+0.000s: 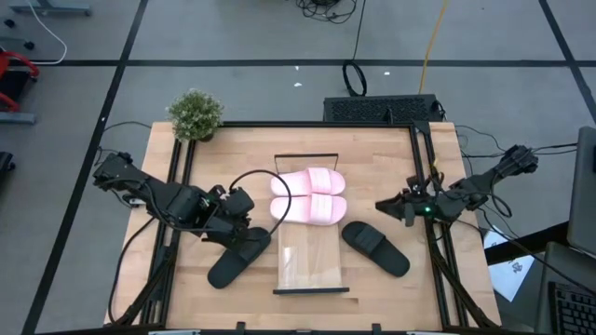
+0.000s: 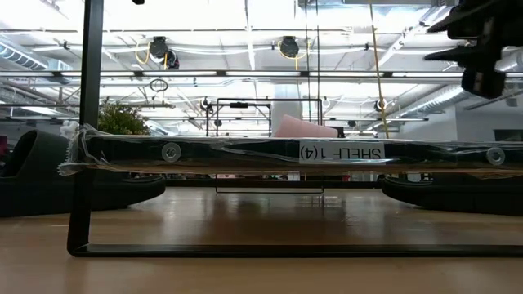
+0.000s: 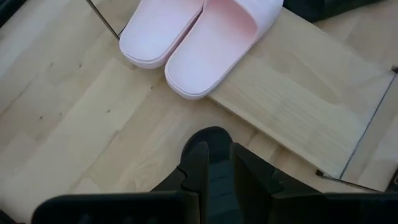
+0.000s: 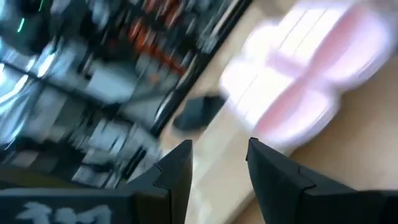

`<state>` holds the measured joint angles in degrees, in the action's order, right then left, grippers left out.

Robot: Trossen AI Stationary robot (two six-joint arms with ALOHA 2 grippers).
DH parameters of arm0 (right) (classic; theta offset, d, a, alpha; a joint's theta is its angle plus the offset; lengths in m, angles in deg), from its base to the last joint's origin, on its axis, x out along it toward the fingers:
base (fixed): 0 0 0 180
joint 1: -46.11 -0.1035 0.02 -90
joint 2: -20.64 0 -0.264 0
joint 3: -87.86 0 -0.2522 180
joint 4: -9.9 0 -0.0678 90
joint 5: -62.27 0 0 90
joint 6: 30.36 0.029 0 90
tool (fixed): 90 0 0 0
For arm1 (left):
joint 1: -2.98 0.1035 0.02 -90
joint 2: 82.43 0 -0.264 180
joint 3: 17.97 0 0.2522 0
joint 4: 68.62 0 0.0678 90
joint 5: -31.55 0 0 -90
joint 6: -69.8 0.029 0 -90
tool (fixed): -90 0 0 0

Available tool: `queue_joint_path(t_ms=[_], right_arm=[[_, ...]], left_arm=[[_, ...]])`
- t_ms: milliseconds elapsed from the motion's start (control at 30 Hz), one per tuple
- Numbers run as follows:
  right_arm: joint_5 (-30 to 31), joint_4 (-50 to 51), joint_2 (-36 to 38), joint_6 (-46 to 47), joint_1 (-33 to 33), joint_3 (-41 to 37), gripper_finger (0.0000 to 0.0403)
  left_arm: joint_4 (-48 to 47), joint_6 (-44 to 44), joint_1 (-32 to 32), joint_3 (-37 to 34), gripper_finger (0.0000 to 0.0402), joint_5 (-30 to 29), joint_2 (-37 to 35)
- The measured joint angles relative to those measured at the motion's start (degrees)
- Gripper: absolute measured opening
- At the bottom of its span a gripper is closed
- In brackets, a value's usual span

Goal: Pick and place slides into the shelf
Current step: Put the left black slide on the shelf

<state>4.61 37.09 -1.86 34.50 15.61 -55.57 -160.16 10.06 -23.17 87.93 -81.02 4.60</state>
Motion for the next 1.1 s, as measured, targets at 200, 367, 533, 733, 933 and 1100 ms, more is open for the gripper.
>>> queue_joint_path(t_ms=[200, 367, 533, 733, 933, 1100], right_arm=[[8.2, 0.0, -1.1, -3.1, 0.1, 0.0, 0.0141], [8.4, -6.0, -2.3, -6.5, 0.1, 0.0, 0.0141], [7.7, -19.2, -4.9, -14.1, 0.1, 0.0, 0.0141], [3.1, -33.2, -9.0, -24.1, 0.1, 0.0, 0.0141], [1.9, -36.3, -11.7, -26.5, 0.1, 0.0, 0.0141], [1.9, -36.3, -12.9, -26.3, 0.1, 0.0, 0.0141]], left_arm=[[-0.3, -0.1, -0.2, 0.0, 0.0063, -0.4, 0.0], [-0.5, -1.5, -0.2, 0.0, 0.0062, -1.8, 0.0], [-0.6, -3.5, -0.6, 0.0, 0.0063, -1.9, 0.0], [-0.7, -5.6, -2.2, 0.0, 0.0063, -1.6, 0.0], [-0.3, -4.2, -4.6, 0.0, 0.0063, 1.8, 1.3], [0.3, -9.9, -6.4, -0.1, 0.0062, 4.6, 4.5]])
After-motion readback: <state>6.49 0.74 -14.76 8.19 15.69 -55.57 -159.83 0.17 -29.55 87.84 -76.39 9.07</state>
